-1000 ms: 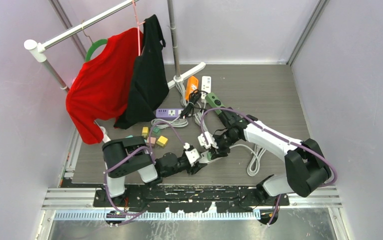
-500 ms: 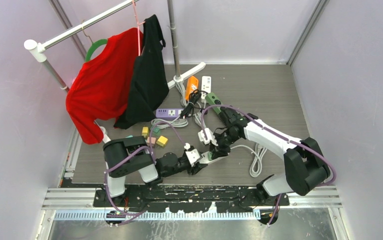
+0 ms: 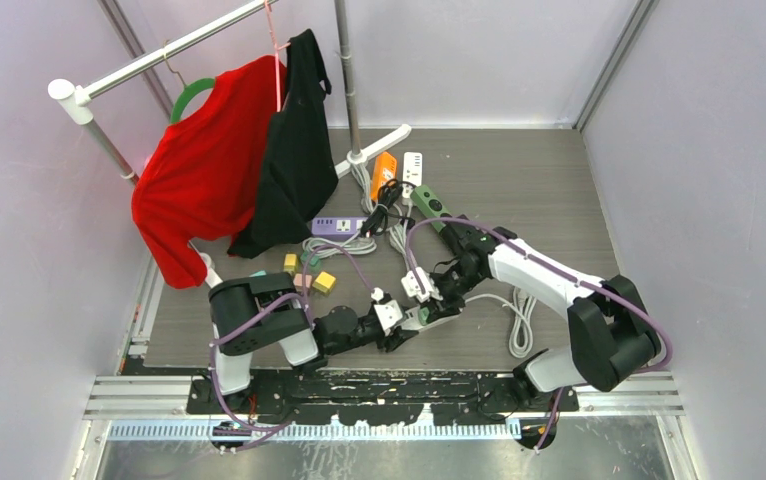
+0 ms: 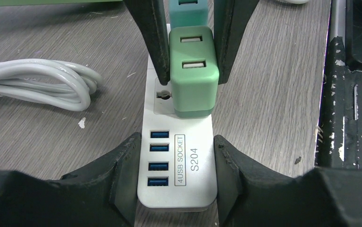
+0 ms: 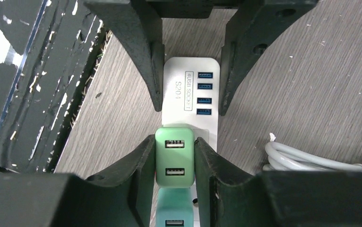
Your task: Pull the plug off the socket
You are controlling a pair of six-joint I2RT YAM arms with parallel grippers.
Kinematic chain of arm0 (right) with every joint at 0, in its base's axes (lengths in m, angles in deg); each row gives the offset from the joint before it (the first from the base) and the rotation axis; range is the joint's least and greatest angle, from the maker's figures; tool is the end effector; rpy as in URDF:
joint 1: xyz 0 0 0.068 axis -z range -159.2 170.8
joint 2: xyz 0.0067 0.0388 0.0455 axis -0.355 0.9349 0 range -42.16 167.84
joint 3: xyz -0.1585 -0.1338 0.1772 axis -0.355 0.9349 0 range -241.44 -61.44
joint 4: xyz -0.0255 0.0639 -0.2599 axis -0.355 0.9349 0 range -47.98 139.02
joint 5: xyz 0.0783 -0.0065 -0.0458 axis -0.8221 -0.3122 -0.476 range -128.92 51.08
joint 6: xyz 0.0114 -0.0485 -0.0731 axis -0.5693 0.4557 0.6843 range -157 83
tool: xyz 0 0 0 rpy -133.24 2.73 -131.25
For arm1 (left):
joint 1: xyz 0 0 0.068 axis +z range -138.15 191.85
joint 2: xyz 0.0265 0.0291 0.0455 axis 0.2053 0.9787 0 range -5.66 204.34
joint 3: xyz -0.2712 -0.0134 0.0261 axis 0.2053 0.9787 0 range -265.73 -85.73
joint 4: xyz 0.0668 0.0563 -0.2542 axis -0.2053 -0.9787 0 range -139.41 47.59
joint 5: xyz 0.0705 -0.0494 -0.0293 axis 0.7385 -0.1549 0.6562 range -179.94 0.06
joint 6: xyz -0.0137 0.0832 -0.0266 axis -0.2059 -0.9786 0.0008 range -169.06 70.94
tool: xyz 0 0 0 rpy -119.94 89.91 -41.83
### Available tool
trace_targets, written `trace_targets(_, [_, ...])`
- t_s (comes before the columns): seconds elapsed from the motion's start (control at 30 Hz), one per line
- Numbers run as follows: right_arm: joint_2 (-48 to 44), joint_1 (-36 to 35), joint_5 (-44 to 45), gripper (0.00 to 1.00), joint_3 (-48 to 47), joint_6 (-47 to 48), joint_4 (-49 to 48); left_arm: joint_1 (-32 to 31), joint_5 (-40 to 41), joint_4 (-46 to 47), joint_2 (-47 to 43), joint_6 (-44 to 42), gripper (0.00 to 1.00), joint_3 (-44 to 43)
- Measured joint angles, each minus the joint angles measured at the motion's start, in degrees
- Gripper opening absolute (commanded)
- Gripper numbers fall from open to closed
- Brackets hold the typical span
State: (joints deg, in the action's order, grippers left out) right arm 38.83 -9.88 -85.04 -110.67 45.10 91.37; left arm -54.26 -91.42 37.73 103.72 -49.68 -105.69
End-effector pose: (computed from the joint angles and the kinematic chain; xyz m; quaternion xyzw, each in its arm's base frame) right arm 0.1820 0.1738 0.1652 -0.7808 0.4825 0.3209 0.2337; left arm 0.1281 -0.2941 0.0857 0.4260 0.6318 -0.3585 0.5392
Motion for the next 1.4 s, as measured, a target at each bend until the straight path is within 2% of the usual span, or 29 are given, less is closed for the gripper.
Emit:
trace_targets(0.2, [0.00,-0.72,1.31,0.01,-0.07,-8.72,-3.08,0.00,-0.11,0.02,0.00,0.22,0.00,0.04])
trace_targets(0.33, [-0.17,0.81,1.31,0.01,-0.07,-10.95,-3.43,0.00,-0.11,0.02,0.02,0.20,0.00,0.04])
trace_targets(0.43, [-0.57,2.56,0.26,0.01,-0.07,-9.03,-2.62,0.04,-0.17,0.04,0.07,0.02,0.00,-0.20])
trace_targets(0.63, [-1.01,3.56,-1.84,0.01,-0.04,1.16,2.51,-0.09,-0.63,0.13,0.13,0.00,0.00,-0.55])
trace_targets(0.77, [-0.98,2.25,-2.10,0.01,-0.04,2.86,3.39,-0.26,-1.05,0.04,0.15,-0.02,0.00,-0.48])
trace_targets(1.17, [-1.36,-0.59,0.87,0.01,-0.04,-9.60,-2.01,-0.17,-1.18,-0.22,0.15,0.22,0.00,-0.33])
trace_targets(1.4, [-1.97,1.20,0.87,0.01,-0.04,-11.02,-1.95,-0.09,-1.22,-0.20,0.15,0.20,0.00,-0.33])
